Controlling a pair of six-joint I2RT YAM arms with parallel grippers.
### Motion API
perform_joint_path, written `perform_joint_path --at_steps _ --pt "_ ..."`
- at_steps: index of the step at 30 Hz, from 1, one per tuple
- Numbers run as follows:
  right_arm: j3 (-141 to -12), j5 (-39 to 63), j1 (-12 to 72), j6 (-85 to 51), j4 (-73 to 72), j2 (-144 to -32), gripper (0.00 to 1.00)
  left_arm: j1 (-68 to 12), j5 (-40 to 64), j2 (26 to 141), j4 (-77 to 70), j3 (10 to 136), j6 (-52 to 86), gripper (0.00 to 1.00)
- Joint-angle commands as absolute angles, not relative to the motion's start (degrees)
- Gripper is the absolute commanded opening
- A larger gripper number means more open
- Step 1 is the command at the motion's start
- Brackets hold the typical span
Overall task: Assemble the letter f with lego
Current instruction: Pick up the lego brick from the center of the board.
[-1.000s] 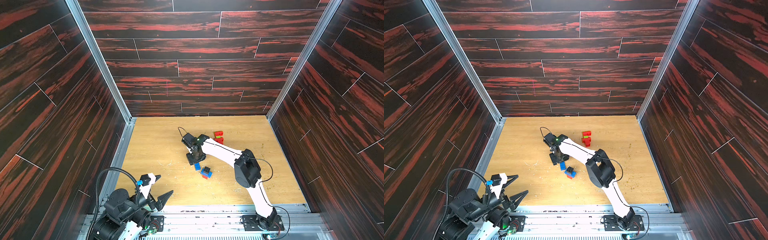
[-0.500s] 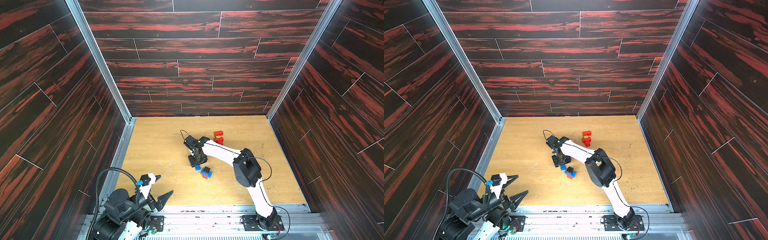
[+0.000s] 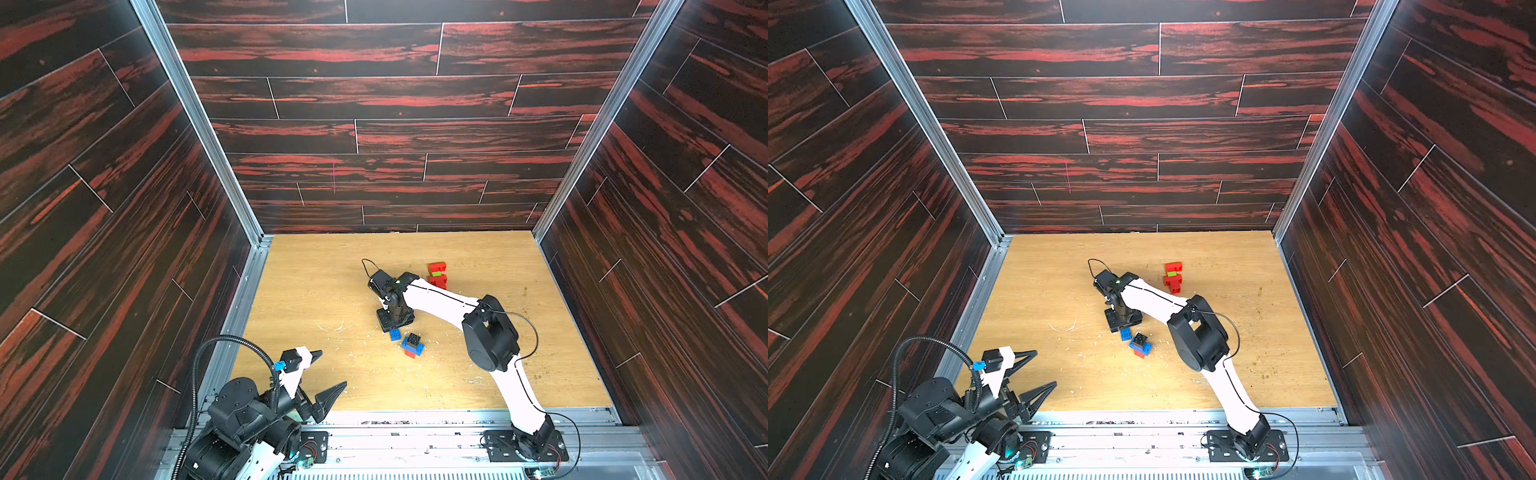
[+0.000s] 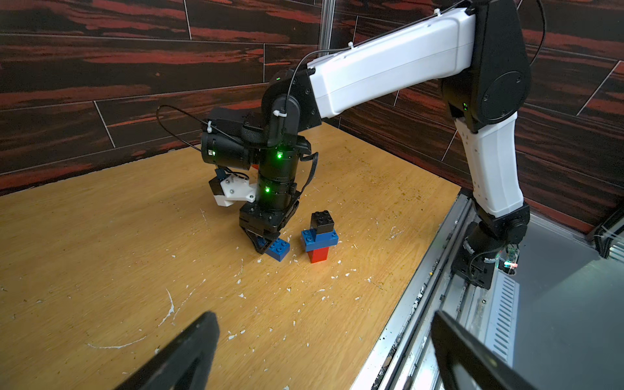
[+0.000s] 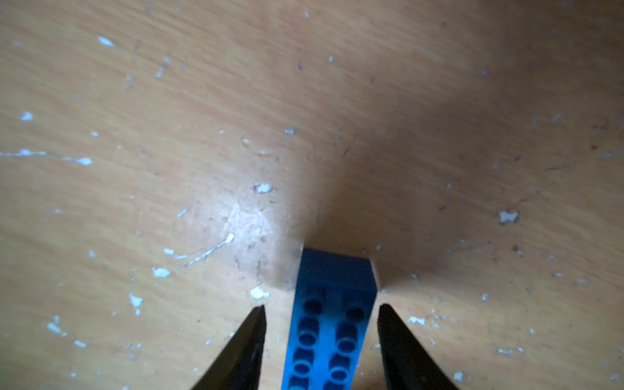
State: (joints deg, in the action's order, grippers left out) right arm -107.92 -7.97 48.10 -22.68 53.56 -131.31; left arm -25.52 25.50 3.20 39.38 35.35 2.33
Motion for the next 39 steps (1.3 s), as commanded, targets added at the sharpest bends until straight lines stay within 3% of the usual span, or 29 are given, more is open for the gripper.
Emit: perform_joint_path --at_steps 1,16,34,35,37,39 --pt "-109.9 -7.8 47.9 -21.7 55.4 -132.6 0.53 -25.8 26.0 2.5 40.0 35.3 1.3 1.00" --pt "-111.5 -8.4 47.9 -20.1 56.6 -134.1 0.39 -25.9 25.9 2.7 39.9 35.3 1.3 1.00" --pt "-115.1 -8.9 47.9 -19.1 59.0 -136.3 0.39 -26.0 25.9 2.6 40.0 35.3 1.3 1.00" --pt "-115.1 -9.1 47.9 -19.1 59.0 -136.3 0.38 -26.0 25.8 2.6 40.0 35.3 1.3 1.00" --pt "-115.2 -9.1 47.9 -19.0 59.1 -136.3 0.20 -26.1 25.9 2.5 40.0 35.3 1.3 1.00" --pt "-115.1 -9.5 47.9 -18.9 59.2 -136.1 0.15 -26.1 25.8 2.4 39.9 35.3 1.3 1.00"
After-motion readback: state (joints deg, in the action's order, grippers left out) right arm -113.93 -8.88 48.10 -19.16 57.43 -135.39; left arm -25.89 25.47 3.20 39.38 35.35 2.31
